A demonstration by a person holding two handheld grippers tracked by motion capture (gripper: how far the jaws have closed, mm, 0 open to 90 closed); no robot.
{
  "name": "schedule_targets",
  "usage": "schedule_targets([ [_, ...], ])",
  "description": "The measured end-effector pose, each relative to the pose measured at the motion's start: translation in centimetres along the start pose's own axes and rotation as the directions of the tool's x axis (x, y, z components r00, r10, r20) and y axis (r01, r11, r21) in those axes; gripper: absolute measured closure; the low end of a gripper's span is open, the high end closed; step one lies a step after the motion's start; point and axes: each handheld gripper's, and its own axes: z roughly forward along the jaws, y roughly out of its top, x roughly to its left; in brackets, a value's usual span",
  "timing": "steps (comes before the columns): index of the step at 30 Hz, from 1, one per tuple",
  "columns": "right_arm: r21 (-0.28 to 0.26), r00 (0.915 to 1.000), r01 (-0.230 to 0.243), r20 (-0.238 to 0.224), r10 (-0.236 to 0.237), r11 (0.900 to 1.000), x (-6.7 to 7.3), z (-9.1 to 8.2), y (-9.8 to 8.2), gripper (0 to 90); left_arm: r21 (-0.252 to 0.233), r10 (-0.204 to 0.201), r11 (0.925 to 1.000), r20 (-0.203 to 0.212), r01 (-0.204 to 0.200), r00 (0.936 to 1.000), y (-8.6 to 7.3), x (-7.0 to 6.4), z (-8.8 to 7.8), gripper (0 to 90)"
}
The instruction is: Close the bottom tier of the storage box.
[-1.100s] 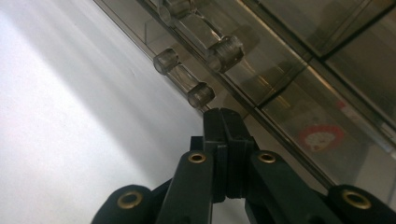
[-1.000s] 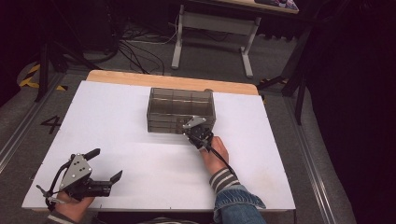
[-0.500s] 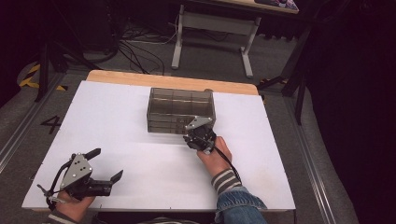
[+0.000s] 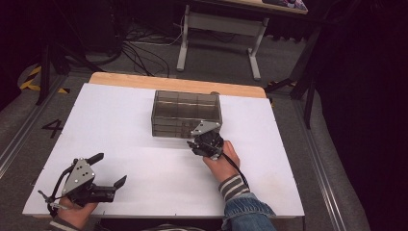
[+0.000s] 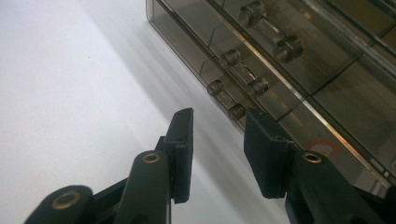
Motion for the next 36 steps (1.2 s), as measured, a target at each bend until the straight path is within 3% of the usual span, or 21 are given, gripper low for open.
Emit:
schedule_targets([
  [10,-0.041,0.9995,0.030,-0.005,-0.030,0.999,0.2,-0.8,0.0,46.5,-0.001,0.012,0.9999,0.003,-0.012,0.9999,0.1,0.0,0.1,0.5],
  [15,-0.097,0.9976,0.025,-0.062,-0.031,0.995,0.1,-2.1,0.0,40.0,-0.001,0.013,0.9999,0.005,-0.013,0.9999,0.1,0.1,0.1,0.5],
  [20,-0.145,0.9962,0.006,-0.085,-0.018,0.989,-0.1,-3.5,-0.3,25.6,-0.004,0.015,0.9999,0.006,-0.015,0.9999,0.1,0.1,0.1,0.5],
  [28,-0.254,0.9969,-0.043,-0.075,0.025,0.966,-0.9,-6.2,-1.6,9.2,-0.006,0.008,1.0000,0.009,-0.008,0.9999,0.2,0.1,0.2,0.5],
  [36,-0.315,0.9871,-0.103,-0.150,0.058,0.943,-1.8,-7.8,-3.5,0.7,-0.007,0.005,1.0000,0.016,-0.005,0.9999,0.3,0.1,0.4,0.5],
])
